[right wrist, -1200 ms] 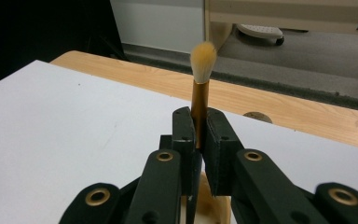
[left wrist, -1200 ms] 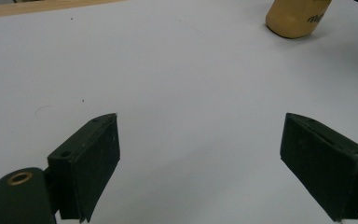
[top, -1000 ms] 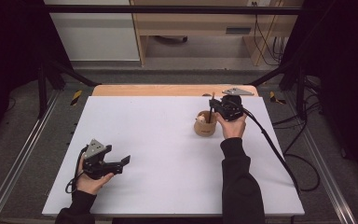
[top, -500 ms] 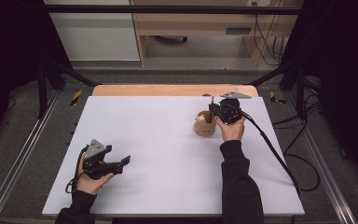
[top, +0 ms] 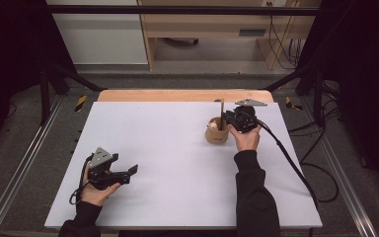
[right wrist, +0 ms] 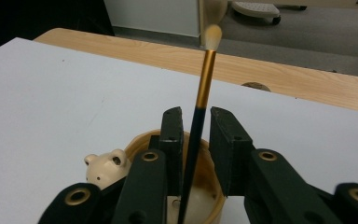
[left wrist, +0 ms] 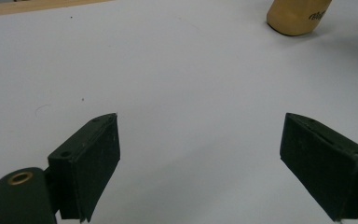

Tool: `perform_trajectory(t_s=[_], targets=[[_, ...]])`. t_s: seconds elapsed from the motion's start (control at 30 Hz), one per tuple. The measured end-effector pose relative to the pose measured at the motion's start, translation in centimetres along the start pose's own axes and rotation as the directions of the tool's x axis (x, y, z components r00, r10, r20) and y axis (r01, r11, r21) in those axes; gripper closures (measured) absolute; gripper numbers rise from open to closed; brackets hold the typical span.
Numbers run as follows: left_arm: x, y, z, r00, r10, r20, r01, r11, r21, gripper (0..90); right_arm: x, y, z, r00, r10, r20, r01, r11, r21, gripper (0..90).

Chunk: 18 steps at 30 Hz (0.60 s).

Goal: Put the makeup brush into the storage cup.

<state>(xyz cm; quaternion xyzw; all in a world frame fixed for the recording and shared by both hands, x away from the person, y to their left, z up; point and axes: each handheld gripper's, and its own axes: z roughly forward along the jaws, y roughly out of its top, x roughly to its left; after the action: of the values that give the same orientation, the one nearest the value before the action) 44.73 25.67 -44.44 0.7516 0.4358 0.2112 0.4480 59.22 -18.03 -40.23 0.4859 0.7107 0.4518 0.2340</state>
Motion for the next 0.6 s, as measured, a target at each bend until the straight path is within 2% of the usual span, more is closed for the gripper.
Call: perform_trajectory(t_s=[0.13, 0.37, 0.4, 0.43, 0.47, 0.6], targets=[[0.0, 0.0, 0.0, 1.0, 0.0, 0.0, 0.0, 1.0, 0.001, 11.8, 0.0, -0.3, -0.3, 0.9998, -0.012, 0.017, 0.012, 1.0, -0.007, 69.5], [0.0, 0.0, 0.1, 1.0, 0.002, -0.001, -0.002, 1.0, 0.004, 11.8, 0.0, -0.9, -1.5, 0.9995, -0.032, 0.01, 0.032, 0.999, -0.022, 59.6], [0.0, 0.0, 0.1, 1.0, 0.0, -0.001, 0.0, 1.0, 0.005, 11.7, 0.1, -1.1, -2.1, 0.9994, -0.035, 0.007, 0.036, 0.999, -0.031, 55.5], [0.0, 0.0, 0.1, 1.0, 0.0, -0.001, 0.0, 1.0, 0.005, 11.7, 0.1, -1.1, -2.1, 0.9994, -0.035, 0.007, 0.036, 0.999, -0.031, 55.5], [0.0, 0.0, 0.1, 1.0, 0.001, -0.001, -0.001, 1.0, 0.005, 11.7, 0.3, -1.3, -2.6, 0.9988, -0.047, 0.01, 0.048, 0.998, -0.035, 48.3], [0.0, 0.0, 0.0, 1.0, 0.0, -0.001, 0.0, 1.0, 0.004, 11.7, 0.8, -1.9, -3.7, 0.9981, -0.062, 0.004, 0.062, 0.997, -0.045, 39.5]])
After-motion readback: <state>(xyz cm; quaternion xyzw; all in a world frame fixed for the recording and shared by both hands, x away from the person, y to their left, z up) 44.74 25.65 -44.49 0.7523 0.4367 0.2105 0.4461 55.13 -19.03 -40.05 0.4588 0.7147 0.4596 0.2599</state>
